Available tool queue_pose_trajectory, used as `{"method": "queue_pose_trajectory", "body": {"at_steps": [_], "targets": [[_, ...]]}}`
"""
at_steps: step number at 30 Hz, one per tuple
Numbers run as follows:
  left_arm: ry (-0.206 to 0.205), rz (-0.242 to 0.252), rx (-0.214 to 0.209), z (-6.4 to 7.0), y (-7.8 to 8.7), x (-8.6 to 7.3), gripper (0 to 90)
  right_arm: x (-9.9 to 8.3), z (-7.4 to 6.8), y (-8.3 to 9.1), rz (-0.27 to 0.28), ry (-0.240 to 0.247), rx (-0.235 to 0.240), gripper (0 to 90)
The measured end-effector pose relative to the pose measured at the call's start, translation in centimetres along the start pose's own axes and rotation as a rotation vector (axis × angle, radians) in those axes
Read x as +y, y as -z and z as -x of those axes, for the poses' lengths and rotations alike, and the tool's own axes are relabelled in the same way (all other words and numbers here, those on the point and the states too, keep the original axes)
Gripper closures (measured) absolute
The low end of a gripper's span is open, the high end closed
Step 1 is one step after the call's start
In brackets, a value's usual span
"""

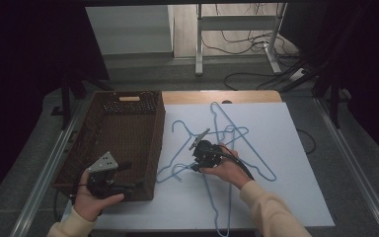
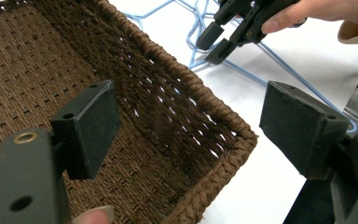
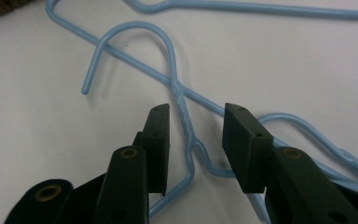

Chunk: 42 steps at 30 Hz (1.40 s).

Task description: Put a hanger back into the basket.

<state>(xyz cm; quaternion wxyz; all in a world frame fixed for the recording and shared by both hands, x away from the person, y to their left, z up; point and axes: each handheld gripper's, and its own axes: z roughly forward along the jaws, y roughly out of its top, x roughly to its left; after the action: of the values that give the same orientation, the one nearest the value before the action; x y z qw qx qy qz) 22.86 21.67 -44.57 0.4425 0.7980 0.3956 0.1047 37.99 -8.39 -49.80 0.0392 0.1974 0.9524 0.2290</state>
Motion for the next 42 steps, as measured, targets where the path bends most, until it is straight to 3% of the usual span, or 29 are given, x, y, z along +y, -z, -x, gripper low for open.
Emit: {"method": "queue_pose_trajectory", "body": {"at_steps": [5,8,14,16,24,26,42], "targets": [[-0.001,0.001,0.000,0.0,0.0,0.0,19.6,0.2,-0.3,-0.7,-0.034,0.024,-0.013,64.4],[-0.003,0.002,-0.001,0.1,0.0,0.0,19.6,0.3,-0.6,-1.1,-0.057,0.035,-0.020,71.4],[-0.007,0.002,-0.002,0.2,0.0,0.1,19.6,0.4,-0.9,-1.0,-0.061,0.073,-0.027,80.5],[-0.007,0.003,-0.002,0.3,0.0,0.1,19.6,0.4,-0.9,-0.8,-0.056,0.059,-0.042,81.0],[-0.018,0.003,-0.006,0.8,-0.1,0.5,19.6,0.2,-0.4,2.2,0.048,-0.006,-0.111,85.7],[-0.025,0.001,-0.008,1.0,-0.3,0.8,19.5,0.0,-0.2,3.2,0.085,-0.044,-0.106,85.9],[-0.094,-0.037,-0.041,3.6,-2.7,3.5,19.4,-1.3,1.2,7.8,0.261,-0.187,-0.136,86.2]]}}
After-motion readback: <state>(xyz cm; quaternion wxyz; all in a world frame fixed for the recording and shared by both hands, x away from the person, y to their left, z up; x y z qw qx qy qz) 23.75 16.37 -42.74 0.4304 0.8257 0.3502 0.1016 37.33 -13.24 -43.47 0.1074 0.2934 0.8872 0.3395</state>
